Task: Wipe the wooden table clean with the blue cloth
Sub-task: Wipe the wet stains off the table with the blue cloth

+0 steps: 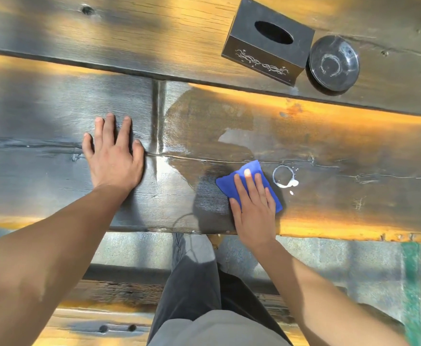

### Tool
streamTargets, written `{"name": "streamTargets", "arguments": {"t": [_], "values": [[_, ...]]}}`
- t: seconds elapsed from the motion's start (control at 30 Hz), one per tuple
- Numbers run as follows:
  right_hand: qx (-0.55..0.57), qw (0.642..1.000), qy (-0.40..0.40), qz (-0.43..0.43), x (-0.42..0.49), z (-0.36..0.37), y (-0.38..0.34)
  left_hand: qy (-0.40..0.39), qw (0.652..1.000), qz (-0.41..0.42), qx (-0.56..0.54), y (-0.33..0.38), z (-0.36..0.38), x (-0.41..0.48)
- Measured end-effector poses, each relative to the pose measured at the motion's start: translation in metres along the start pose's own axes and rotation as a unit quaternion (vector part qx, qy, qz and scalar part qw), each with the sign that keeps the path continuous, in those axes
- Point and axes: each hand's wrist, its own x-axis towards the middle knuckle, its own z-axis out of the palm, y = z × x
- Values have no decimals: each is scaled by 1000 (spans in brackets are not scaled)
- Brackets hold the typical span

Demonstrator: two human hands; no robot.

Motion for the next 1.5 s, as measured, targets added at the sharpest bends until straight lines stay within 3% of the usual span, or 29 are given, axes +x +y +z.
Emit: {"name": "streamTargets", "arguments": {"t": [0.13,0.27,0.37,0.53,0.6,0.73,0.83,0.97,1.13,1.5], "values": [[138,990,-3,13,-9,-16,18,6,1000,3,1,0,1,0],[353,926,27,126,-13,-47,18,6,1000,-4,-2,0,2,0],[405,892,88,178,-5,-78,20,-6,1000,-8,-8,0,-1,0],[333,914,148,179,66,-104,39,-20,994,-74,-83,27,-10,1],[304,929,150,151,107,-102,48,-22,992,-63,-110,62,-9,-10],[223,971,36,82,178,-90,61,-96,988,59,-103,139,13,-41],[157,985,-46,50,197,-76,62,-124,987,101,-25,164,35,-55],[89,994,-54,28,192,-65,68,-95,990,105,16,163,47,-57],[92,994,-55,34,184,-59,68,-93,991,97,28,168,48,-60],[-3,1000,-6,29,82,-34,75,-111,990,84,27,170,45,-59]]}}
